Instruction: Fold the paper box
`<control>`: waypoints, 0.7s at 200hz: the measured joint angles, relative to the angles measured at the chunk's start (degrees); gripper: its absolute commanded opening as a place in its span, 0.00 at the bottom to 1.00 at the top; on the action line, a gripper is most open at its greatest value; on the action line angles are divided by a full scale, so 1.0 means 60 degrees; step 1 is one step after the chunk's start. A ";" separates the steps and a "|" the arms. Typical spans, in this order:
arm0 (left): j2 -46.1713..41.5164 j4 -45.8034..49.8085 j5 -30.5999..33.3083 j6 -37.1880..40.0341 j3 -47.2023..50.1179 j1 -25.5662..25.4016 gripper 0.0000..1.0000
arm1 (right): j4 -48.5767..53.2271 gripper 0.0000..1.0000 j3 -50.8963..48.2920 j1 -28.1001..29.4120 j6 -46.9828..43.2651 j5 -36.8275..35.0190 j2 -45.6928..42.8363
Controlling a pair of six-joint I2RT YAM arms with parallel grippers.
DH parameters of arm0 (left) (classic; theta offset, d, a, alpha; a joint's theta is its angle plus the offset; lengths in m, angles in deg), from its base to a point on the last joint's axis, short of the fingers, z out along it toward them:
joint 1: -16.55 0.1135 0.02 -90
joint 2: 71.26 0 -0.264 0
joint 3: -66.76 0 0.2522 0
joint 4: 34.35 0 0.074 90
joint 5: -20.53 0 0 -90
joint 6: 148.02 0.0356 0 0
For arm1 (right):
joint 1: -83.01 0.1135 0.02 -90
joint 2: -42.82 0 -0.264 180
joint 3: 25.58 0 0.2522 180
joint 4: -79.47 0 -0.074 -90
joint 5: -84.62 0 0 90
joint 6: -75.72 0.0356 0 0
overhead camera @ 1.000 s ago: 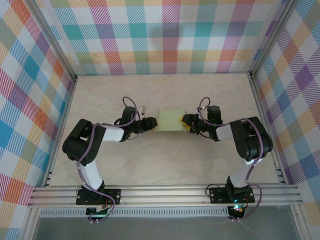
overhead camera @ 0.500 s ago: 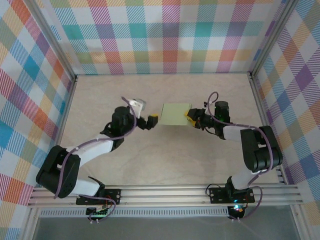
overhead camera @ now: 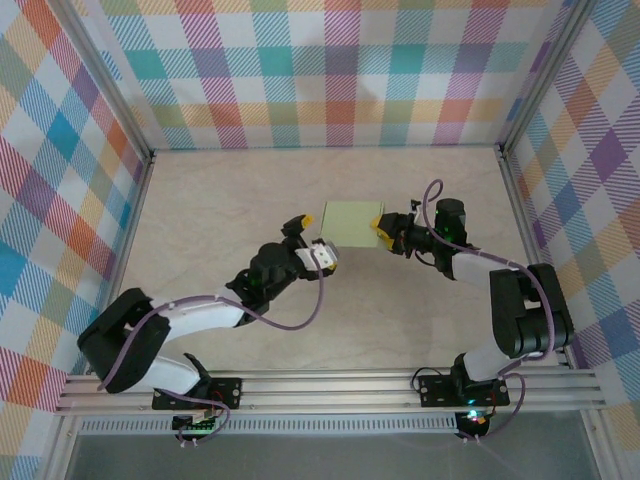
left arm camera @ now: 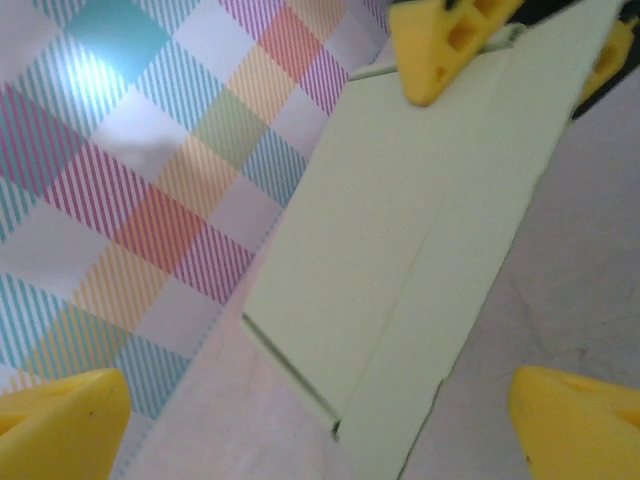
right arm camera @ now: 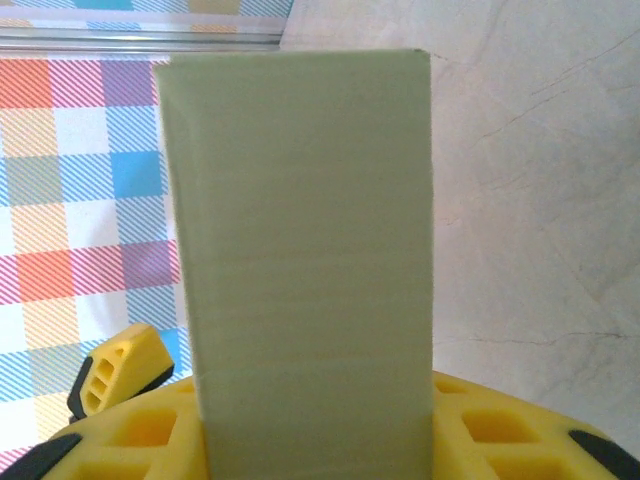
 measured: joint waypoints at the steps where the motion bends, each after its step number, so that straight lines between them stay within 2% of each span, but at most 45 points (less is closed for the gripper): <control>1: 0.0033 -0.0040 0.0015 0.0036 0.0000 -0.0015 0.96 | -0.0004 0.39 0.0000 0.0000 0.0007 0.0004 0.0000; 62: 0.2320 -0.2900 0.1486 0.2699 0.0095 -0.0484 0.91 | -0.0076 0.39 -0.0007 0.0000 0.0448 0.0193 -0.0368; 90: 0.2983 -0.4124 0.2040 0.3504 0.0066 -0.0503 0.83 | -0.0084 0.39 -0.0022 0.0000 0.0474 0.0237 -0.0641; 140: 0.3140 -0.4834 0.2331 0.3905 0.0018 -0.0532 0.64 | -0.0080 0.39 -0.0175 0.0000 0.0521 0.0302 -0.0656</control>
